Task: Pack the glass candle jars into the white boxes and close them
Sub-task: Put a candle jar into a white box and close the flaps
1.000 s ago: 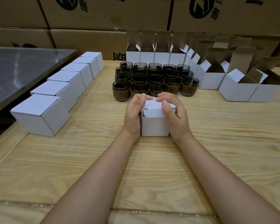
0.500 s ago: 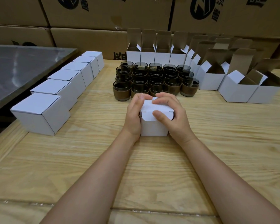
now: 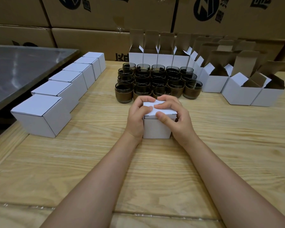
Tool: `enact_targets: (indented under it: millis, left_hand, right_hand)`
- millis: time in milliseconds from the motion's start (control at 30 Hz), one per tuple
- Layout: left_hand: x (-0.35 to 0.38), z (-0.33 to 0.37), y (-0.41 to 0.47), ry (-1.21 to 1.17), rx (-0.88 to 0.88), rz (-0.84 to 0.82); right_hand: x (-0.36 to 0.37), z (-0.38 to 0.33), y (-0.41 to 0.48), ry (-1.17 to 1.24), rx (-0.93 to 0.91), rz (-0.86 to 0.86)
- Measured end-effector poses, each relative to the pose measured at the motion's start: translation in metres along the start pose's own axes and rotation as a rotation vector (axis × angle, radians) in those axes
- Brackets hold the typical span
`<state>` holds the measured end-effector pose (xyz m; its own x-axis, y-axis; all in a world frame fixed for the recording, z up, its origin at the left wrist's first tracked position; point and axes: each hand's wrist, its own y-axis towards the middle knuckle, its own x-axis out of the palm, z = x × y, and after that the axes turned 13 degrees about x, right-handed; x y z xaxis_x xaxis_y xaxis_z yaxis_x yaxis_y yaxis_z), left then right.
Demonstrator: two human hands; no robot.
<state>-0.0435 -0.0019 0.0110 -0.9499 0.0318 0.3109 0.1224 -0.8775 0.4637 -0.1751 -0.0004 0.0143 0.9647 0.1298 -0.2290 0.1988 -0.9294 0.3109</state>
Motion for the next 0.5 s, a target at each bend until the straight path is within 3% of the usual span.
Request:
enact_targets:
  millis: [133, 333, 433, 500]
  left_hand:
    - [-0.002, 0.000, 0.001, 0.030, -0.025, 0.016]
    - [-0.003, 0.010, 0.000, 0.103, 0.001, 0.010]
    - [-0.006, 0.016, -0.002, 0.717, 0.440, -0.021]
    - [-0.009, 0.017, -0.005, 1.093, 0.739, -0.156]
  right_hand:
    - [-0.008, 0.005, 0.002, 0.159, 0.106, -0.117]
    - [-0.013, 0.007, 0.003, 0.112, 0.155, -0.198]
    - [-0.010, 0.006, 0.003, 0.099, 0.162, -0.211]
    - [-0.009, 0.005, 0.004, 0.069, 0.151, -0.210]
